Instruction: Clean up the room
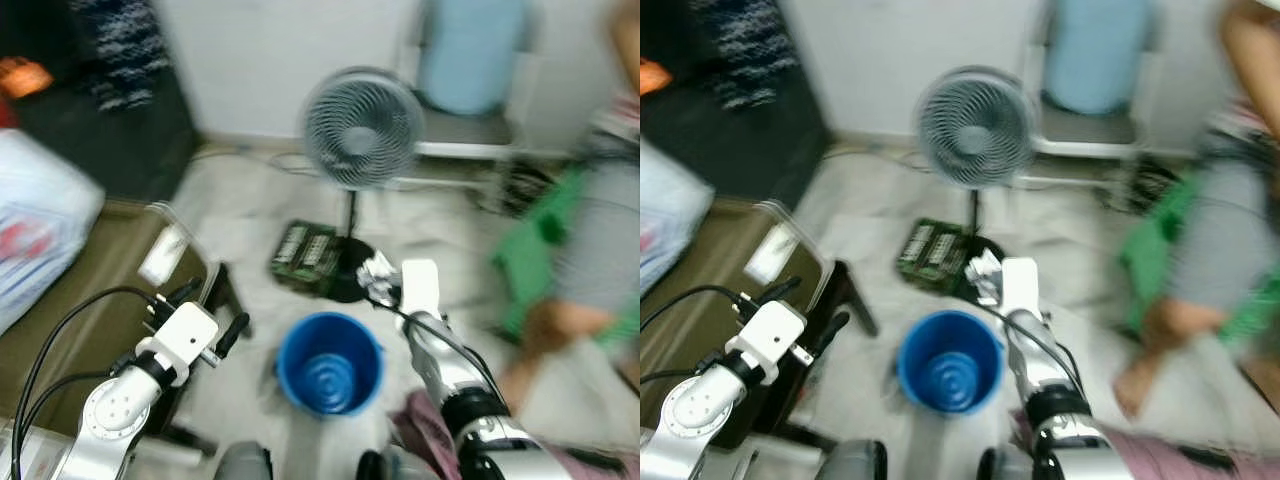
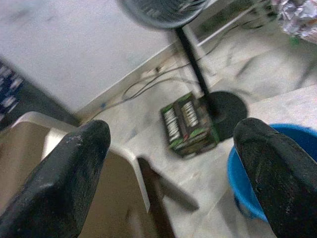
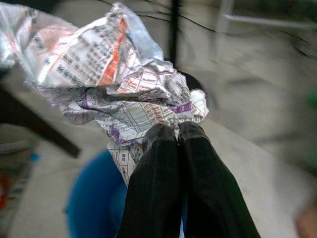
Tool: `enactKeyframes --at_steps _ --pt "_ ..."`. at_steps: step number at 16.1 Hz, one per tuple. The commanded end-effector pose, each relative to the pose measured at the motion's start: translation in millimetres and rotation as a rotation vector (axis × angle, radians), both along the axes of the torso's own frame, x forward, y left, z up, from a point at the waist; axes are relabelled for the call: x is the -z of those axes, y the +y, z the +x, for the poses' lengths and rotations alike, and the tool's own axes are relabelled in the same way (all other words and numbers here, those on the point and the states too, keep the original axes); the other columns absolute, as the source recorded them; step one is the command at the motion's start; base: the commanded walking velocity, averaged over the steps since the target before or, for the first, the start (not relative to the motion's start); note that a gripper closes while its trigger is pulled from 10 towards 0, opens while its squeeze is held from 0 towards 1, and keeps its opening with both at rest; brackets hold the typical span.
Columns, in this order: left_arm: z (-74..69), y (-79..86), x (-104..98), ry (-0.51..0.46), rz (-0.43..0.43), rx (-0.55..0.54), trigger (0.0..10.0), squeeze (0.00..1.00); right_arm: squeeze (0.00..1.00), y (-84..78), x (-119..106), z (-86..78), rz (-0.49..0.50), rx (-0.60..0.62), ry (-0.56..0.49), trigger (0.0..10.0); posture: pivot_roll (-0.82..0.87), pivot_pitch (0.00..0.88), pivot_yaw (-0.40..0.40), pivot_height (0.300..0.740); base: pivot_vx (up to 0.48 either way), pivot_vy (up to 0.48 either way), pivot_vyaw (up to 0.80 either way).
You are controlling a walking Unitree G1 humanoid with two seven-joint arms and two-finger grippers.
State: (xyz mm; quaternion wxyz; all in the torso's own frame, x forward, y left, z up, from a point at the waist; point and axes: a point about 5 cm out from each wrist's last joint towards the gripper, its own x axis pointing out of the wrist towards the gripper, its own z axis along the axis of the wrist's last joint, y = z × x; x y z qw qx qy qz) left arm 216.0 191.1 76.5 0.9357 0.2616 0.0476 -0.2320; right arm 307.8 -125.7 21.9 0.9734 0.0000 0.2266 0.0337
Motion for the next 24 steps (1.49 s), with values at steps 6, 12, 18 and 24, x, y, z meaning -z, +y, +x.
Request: enactKeyframes --at_steps 6,12,18,24 --pt "-1.7 -4.4 -7 -0.009 -0.016 0.029 10.0 0.00 0.00 1.7 8 -4.0 -0.020 0.033 0.038 10.0 0.12 0.093 0.043 0.740 0.000 0.000 0.07" --pt "-1.6 -9.4 -12 -0.032 -0.037 0.037 10.0 0.00 0.00 -7.7 19 -9.8 -0.038 0.129 0.125 10.0 0.13 0.091 0.041 0.740 0.000 0.000 0.00" --pt "-3.1 -13.3 -10 0.006 -0.082 0.055 10.0 0.00 0.00 -6.9 21 -10.2 -0.030 0.137 0.133 10.0 0.13 0.092 0.045 0.740 0.000 0.000 0.00" --pt "-10.7 -19.2 -19 0.021 -0.104 0.097 10.0 0.00 0.00 -4.5 26 -9.3 -0.029 0.181 0.209 10.0 0.17 0.137 0.061 0.740 0.000 0.000 0.00"
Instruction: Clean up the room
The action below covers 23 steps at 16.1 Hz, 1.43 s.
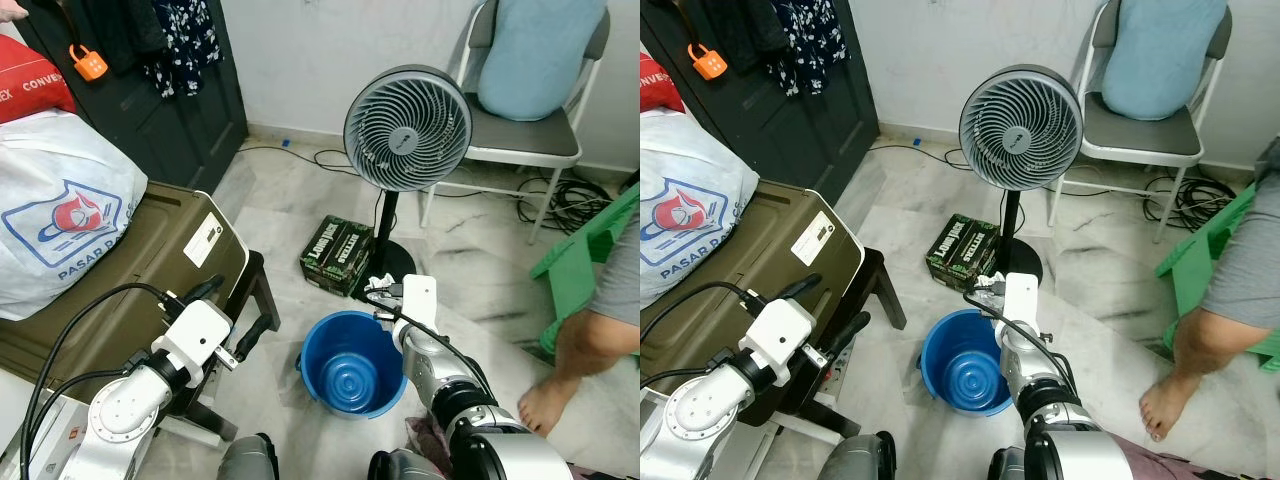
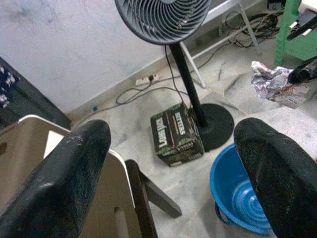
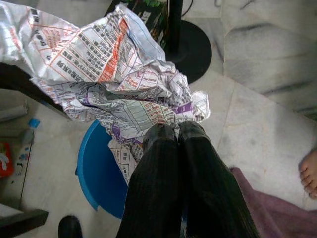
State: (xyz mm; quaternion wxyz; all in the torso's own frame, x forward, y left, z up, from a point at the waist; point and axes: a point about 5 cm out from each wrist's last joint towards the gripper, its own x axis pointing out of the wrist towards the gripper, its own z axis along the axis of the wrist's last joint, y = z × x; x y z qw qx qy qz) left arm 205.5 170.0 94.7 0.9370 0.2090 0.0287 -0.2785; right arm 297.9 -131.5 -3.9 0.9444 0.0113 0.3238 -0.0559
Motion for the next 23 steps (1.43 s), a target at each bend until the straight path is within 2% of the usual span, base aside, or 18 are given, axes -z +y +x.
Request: enactKeyframes --at_steps 1,3,7,9,10,12,13,14,16,17,18,20,21,23 --pt "-4.7 3.8 -3 0.016 0.003 -0.010 10.0 0.00 0.00 6.1 1 -0.1 0.002 -0.003 0.016 10.0 0.18 0.161 0.073 0.740 0.000 0.000 0.00" --pt "-11.7 6.5 -5 0.028 0.011 -0.030 10.0 0.00 0.00 12.0 4 -2.5 -0.009 -0.019 0.041 10.0 0.20 0.195 0.093 0.740 0.000 0.000 0.00" --pt "-44.8 21.7 -13 0.099 0.063 -0.025 10.0 0.00 0.00 28.7 14 -14.3 -0.001 0.023 0.110 10.0 0.27 0.298 0.139 0.740 0.000 0.000 0.00" --pt "-52.6 26.8 -17 0.126 0.076 -0.020 10.0 0.00 0.00 33.7 18 -19.4 -0.003 0.035 0.126 10.0 0.28 0.323 0.150 0.740 0.000 0.000 0.00" --pt "-63.8 31.5 -23 0.166 0.099 -0.017 10.0 0.00 0.00 32.4 24 -27.3 -0.033 0.055 0.151 10.0 0.31 0.361 0.174 0.740 0.000 0.000 0.00" --pt "-72.2 35.7 -27 0.182 0.110 -0.016 10.0 0.00 0.00 32.1 27 -30.4 -0.055 0.062 0.157 10.0 0.33 0.387 0.192 0.740 0.000 0.000 0.00" --pt "-80.2 40.2 -30 0.210 0.117 -0.019 10.0 0.00 0.00 27.3 29 -33.1 -0.105 0.070 0.167 10.0 0.34 0.402 0.200 0.740 0.000 0.000 0.00" --pt "-86.7 44.1 -35 0.235 0.131 -0.006 10.0 0.00 0.00 12.7 33 -37.7 -0.175 0.132 0.200 10.0 0.35 0.412 0.203 0.740 0.000 0.000 0.00" --pt "-90.3 49.4 -39 0.254 0.147 0.003 10.0 0.00 0.00 -0.2 32 -38.0 -0.234 0.189 0.203 10.0 0.35 0.424 0.211 0.740 0.000 0.000 0.00" --pt "-91.4 58.6 -40 0.278 0.164 -0.017 10.0 0.00 0.00 -16.0 30 -37.0 -0.280 0.271 0.184 10.0 0.35 0.431 0.212 0.740 0.000 0.000 0.00" --pt "-90.7 62.1 -41 0.285 0.155 -0.040 10.0 0.00 0.00 -20.4 30 -38.4 -0.270 0.297 0.176 10.0 0.34 0.430 0.205 0.740 0.000 0.000 0.00" --pt "-87.5 58.9 -41 0.275 0.146 -0.038 10.0 0.00 0.00 -24.3 34 -42.4 -0.254 0.292 0.177 10.0 0.34 0.432 0.199 0.740 0.000 0.000 0.00" --pt "-87.9 55.7 -41 0.276 0.136 -0.036 10.0 0.00 0.00 -24.7 30 -38.1 -0.236 0.285 0.138 10.0 0.34 0.430 0.197 0.740 0.000 0.000 0.00" --pt "-90.0 54.7 -40 0.283 0.130 -0.036 10.0 0.00 0.00 -19.7 12 -17.1 -0.248 0.224 0.001 10.0 0.33 0.428 0.193 0.740 0.000 0.000 0.00"
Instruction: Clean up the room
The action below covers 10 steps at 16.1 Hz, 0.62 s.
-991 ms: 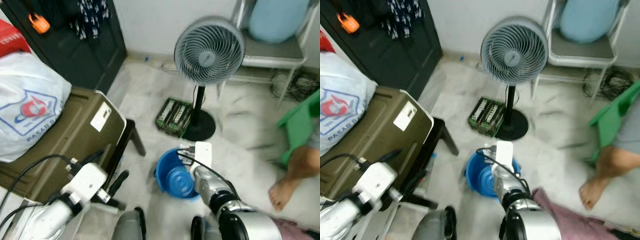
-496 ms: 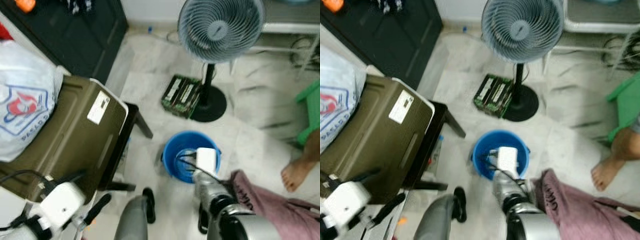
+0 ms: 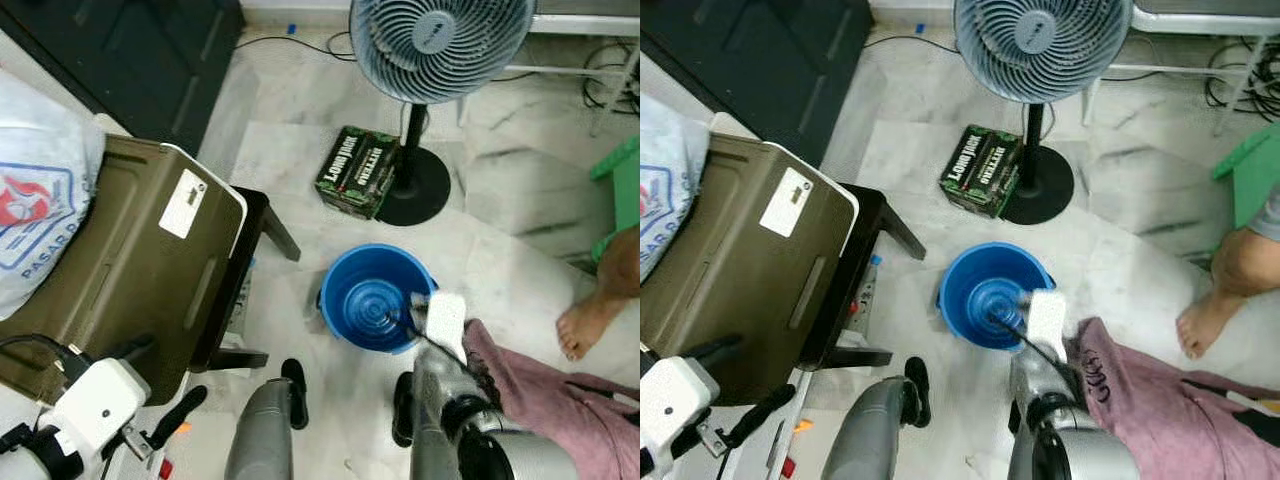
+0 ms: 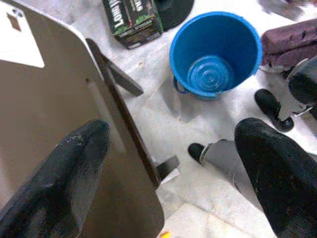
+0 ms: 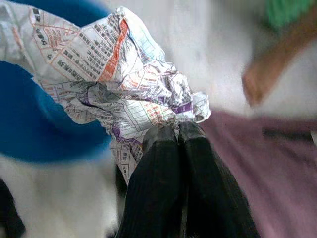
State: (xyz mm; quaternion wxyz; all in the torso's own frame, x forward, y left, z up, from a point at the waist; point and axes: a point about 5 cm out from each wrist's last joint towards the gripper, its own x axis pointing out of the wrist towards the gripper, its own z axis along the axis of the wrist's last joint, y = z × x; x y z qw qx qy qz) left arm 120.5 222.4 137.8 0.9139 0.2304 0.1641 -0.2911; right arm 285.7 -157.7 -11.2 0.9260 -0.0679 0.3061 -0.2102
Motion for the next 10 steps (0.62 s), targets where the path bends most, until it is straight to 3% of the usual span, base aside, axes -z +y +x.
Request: enactKeyframes --at_steps 1,4,10 --pt "-6.1 3.1 5 0.040 0.006 -0.018 10.0 0.00 0.00 13.7 -10 9.3 0.000 -0.057 -0.064 10.0 0.32 0.422 0.190 0.740 0.000 0.000 0.00" --pt "-1.7 0.6 7 0.036 -0.004 -0.020 10.0 0.00 0.00 8.7 -37 31.6 -0.041 -0.068 -0.202 10.0 0.31 0.401 0.179 0.740 0.000 0.000 0.00" --pt "2.0 -1.5 9 0.027 -0.007 -0.016 10.0 0.00 0.00 9.7 -33 30.6 0.089 -0.105 -0.226 10.0 0.31 0.397 0.180 0.740 0.000 0.000 0.00"
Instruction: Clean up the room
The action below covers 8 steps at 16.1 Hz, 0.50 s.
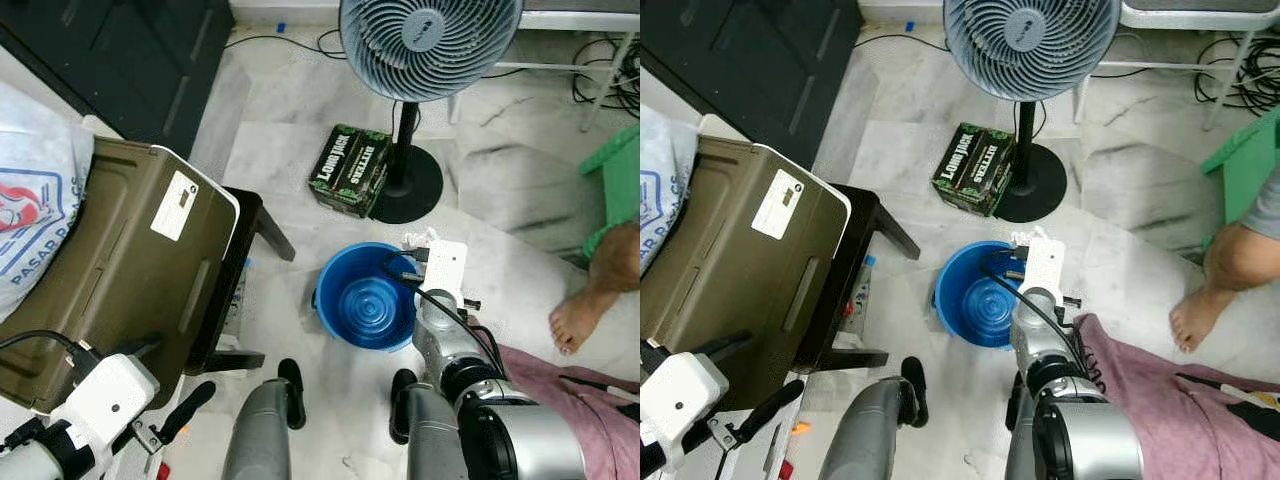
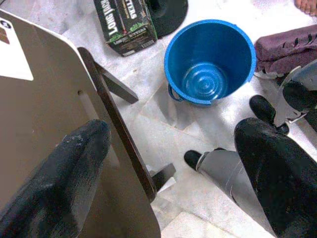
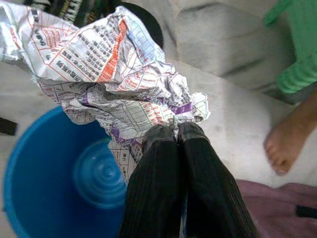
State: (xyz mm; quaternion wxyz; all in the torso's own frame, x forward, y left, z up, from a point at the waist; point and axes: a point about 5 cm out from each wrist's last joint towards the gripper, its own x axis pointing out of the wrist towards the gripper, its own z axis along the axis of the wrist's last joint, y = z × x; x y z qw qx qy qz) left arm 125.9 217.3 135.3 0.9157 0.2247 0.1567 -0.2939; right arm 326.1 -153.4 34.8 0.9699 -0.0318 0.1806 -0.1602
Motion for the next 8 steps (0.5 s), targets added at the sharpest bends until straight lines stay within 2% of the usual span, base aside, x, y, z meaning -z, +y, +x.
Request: enactKeyframes --at_steps 1,3,5,8 --pt "-3.2 3.8 6 0.036 0.011 -0.022 10.0 0.00 0.00 10.8 14 -10.0 0.074 -0.033 0.043 10.0 0.31 0.397 0.181 0.740 0.000 0.000 0.00" --pt "-2.9 3.8 6 0.037 0.012 -0.020 10.0 0.00 0.00 25.3 17 -10.9 0.163 -0.108 0.051 10.0 0.31 0.399 0.183 0.740 0.000 0.000 0.00" --pt "-3.0 4.1 6 0.040 0.014 -0.015 10.0 0.00 0.00 48.1 17 -12.6 0.240 -0.213 0.042 10.0 0.31 0.401 0.186 0.740 0.000 0.000 0.00" --pt "-2.7 2.8 6 0.041 0.013 -0.009 10.0 0.00 0.00 59.2 19 -16.3 0.268 -0.263 0.045 10.0 0.31 0.402 0.190 0.740 0.000 0.000 0.00"
